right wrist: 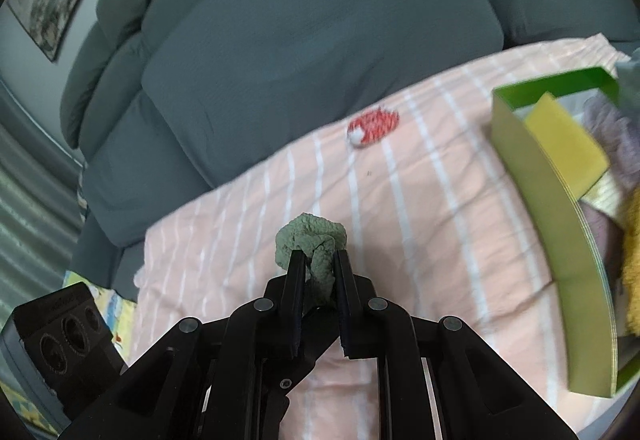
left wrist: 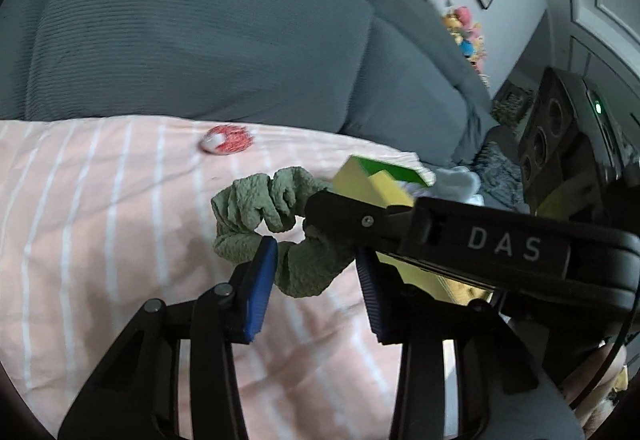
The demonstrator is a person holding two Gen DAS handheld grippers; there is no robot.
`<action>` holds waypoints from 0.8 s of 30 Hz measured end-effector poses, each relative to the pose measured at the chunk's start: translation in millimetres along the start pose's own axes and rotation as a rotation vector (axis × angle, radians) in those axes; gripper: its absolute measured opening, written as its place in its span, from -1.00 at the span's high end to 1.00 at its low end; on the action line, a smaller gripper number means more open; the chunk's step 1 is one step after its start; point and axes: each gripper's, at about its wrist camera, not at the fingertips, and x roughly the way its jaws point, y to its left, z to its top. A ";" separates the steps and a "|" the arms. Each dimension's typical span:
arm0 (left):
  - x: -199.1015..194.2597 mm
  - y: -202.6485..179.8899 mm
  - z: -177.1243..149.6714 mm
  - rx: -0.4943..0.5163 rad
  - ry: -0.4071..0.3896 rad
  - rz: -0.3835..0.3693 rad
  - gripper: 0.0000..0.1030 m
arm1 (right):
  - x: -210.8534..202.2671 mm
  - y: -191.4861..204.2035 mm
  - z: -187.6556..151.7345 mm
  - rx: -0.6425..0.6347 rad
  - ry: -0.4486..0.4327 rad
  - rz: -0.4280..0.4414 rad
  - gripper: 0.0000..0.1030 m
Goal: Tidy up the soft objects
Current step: 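Carry the scrunchie over the green box with the right gripper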
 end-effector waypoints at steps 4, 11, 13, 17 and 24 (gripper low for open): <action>2.3 -15.8 10.2 -0.003 -0.006 -0.069 0.28 | -29.6 -11.9 7.0 0.019 -0.075 0.020 0.68; 27.0 -77.3 23.2 0.125 -0.002 -0.135 0.28 | -77.5 -50.0 14.9 0.079 -0.197 -0.007 0.68; 37.8 -88.7 25.8 0.136 0.010 -0.162 0.28 | -88.1 -66.0 16.3 0.113 -0.226 -0.011 0.68; 67.2 -118.0 32.5 0.182 0.051 -0.171 0.28 | -99.5 -97.2 21.9 0.173 -0.266 -0.015 0.68; 109.9 -147.2 52.3 0.221 0.100 -0.160 0.31 | -100.5 -137.9 45.0 0.267 -0.325 -0.051 0.68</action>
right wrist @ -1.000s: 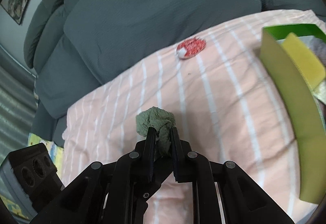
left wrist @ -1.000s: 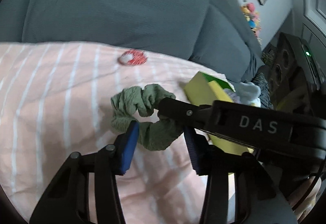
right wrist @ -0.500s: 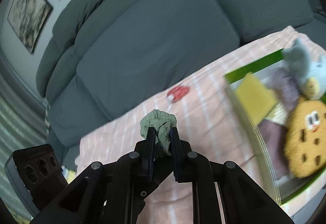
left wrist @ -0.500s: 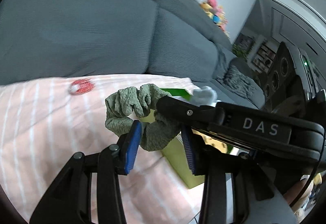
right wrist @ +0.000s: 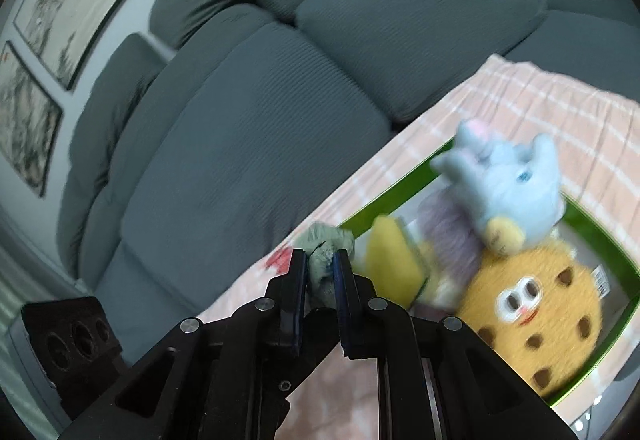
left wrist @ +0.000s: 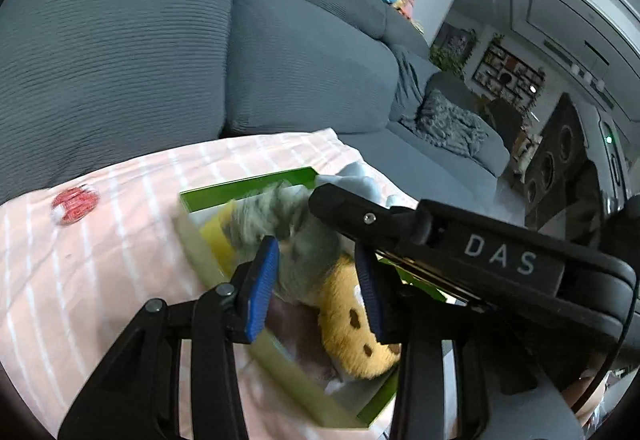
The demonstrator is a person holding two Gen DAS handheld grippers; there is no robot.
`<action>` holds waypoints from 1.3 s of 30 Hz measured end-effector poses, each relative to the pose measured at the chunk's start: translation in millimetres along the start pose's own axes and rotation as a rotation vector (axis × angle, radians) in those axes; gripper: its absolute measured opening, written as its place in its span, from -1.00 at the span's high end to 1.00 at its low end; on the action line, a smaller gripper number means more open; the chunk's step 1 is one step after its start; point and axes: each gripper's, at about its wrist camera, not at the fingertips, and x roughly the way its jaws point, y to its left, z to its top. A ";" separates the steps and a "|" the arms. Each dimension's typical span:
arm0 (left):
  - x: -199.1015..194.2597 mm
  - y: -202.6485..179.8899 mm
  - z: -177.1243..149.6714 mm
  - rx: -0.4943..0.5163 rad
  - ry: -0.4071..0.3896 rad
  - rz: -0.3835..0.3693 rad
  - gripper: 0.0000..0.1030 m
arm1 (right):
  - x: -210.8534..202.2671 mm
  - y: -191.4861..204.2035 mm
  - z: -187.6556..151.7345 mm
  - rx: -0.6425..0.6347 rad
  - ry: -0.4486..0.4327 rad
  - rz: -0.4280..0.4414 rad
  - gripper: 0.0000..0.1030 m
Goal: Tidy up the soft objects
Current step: 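Carry the scrunchie over the green box with the right gripper, then release the scrunchie into the box with the right gripper, then move the right gripper back to the red-and-white packet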
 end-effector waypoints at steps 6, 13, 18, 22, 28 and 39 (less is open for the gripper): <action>37.1 -7.1 12.3 0.043 0.058 -0.041 0.31 | 10.1 -31.0 16.7 0.080 -0.027 -0.044 0.68; 71.4 -12.4 15.4 0.050 0.124 -0.068 0.31 | 22.2 -56.1 25.5 0.134 -0.020 -0.095 0.68; 79.4 -10.9 7.3 0.037 0.142 -0.068 0.30 | 29.0 -60.8 24.0 0.138 0.006 -0.146 0.67; 72.0 -9.1 2.5 0.015 0.146 -0.074 0.24 | 26.3 -54.6 22.2 0.115 0.005 -0.145 0.68; 28.8 6.4 -14.7 -0.001 0.092 -0.039 -0.20 | 25.2 -37.4 15.4 0.068 0.001 -0.169 0.68; -87.6 109.5 -77.9 -0.106 -0.007 0.313 -0.52 | 45.9 32.7 -10.8 -0.149 -0.004 -0.138 -0.59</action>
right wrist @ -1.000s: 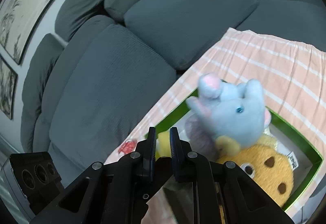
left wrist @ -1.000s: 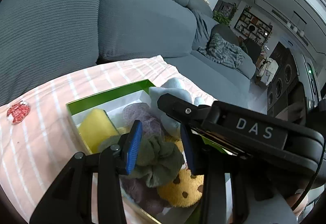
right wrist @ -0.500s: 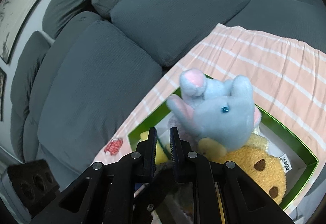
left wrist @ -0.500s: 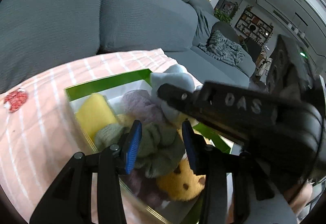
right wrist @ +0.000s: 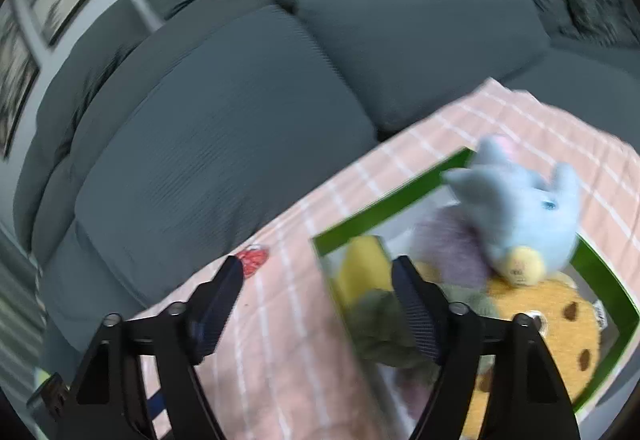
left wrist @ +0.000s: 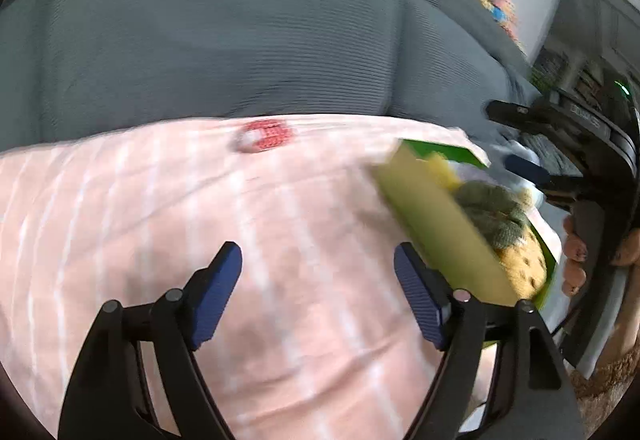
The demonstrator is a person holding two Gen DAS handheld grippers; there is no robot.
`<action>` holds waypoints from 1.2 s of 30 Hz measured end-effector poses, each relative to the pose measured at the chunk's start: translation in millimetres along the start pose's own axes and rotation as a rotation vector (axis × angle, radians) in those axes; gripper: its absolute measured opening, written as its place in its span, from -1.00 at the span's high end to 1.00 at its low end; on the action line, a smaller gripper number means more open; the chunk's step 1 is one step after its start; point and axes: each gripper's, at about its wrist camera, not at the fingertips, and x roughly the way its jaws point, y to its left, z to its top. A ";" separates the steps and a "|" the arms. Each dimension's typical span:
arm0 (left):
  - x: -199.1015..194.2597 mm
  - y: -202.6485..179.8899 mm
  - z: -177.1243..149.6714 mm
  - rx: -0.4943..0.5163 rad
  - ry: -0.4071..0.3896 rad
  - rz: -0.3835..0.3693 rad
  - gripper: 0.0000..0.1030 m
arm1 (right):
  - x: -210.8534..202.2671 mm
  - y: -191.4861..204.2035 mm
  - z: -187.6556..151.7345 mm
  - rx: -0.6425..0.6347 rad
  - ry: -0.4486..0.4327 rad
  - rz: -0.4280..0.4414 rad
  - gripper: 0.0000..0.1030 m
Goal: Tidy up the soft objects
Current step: 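Move the right gripper back to the red-and-white packet, then grasp the red-and-white packet with the right gripper and lift it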
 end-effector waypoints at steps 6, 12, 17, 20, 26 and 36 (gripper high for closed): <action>-5.2 69.6 -19.5 -0.203 -0.009 0.071 -0.52 | 48.0 52.9 -18.0 -0.074 0.076 0.053 -0.61; -7.4 92.9 -20.6 -0.322 0.037 0.168 -0.52 | 122.5 89.9 -29.7 -0.119 0.222 0.019 -0.61; -21.5 101.2 -19.8 -0.334 0.016 0.186 -0.52 | 203.1 108.6 -34.5 -0.154 0.303 -0.058 -0.61; -23.6 113.2 -16.5 -0.362 0.028 0.163 -0.52 | 232.1 117.1 -35.4 -0.125 0.333 -0.067 -0.61; -28.1 130.7 -17.3 -0.433 0.024 0.151 -0.52 | 266.0 131.2 -24.0 -0.107 0.320 -0.101 -0.43; -29.8 134.8 -17.2 -0.455 0.030 0.171 -0.52 | 200.5 137.0 -40.7 -0.238 0.329 -0.054 0.29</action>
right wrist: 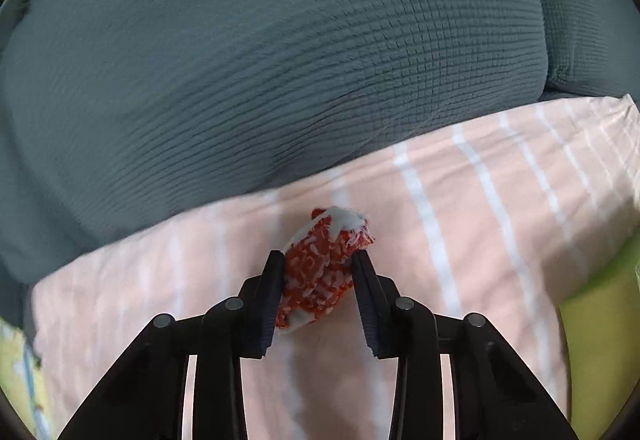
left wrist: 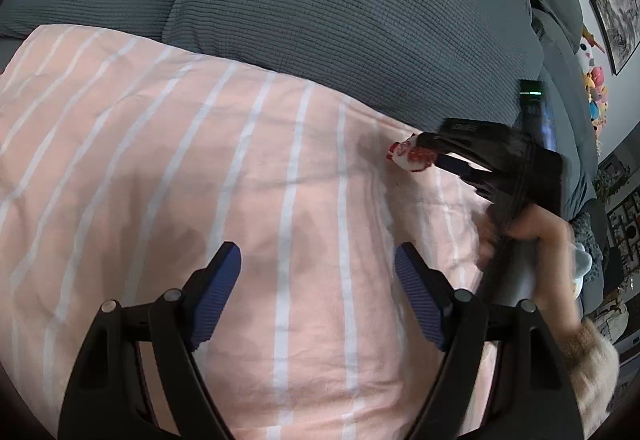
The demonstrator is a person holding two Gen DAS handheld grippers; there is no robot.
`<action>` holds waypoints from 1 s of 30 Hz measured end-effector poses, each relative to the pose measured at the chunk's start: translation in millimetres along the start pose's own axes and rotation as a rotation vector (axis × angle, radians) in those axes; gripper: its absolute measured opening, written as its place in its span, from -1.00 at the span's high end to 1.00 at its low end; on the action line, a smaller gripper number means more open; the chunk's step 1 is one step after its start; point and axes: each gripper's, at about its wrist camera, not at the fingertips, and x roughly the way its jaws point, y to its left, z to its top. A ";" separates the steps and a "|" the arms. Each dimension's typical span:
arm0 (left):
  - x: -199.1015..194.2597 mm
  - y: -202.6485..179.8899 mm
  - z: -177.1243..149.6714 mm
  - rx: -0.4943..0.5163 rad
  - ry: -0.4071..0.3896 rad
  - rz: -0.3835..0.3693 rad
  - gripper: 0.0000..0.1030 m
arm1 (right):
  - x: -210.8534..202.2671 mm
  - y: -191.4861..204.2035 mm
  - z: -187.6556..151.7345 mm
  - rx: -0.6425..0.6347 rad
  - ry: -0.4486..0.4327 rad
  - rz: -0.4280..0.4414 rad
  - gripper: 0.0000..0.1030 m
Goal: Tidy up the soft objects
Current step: 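Grasp the red-and-white packet with the right gripper and lift it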
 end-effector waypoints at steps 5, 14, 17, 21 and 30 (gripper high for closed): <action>-2.5 -1.3 -2.2 -0.004 0.006 -0.020 -0.52 | -57.4 -4.6 -44.6 0.007 0.074 0.115 0.29; -0.7 -15.5 -14.3 0.065 0.023 -0.002 -0.52 | -112.4 -27.9 -122.6 -0.006 0.169 0.159 0.29; 0.9 -22.8 -19.6 0.089 0.031 0.003 -0.52 | -100.9 -31.0 -130.5 -0.006 0.202 0.117 0.29; 6.5 -29.9 -28.6 0.120 0.072 -0.021 -0.52 | -86.7 -46.9 -139.7 0.055 0.258 0.107 0.14; 14.4 -53.8 -49.3 0.172 0.172 -0.146 -0.53 | -131.6 -66.9 -139.5 0.089 0.095 0.057 -0.44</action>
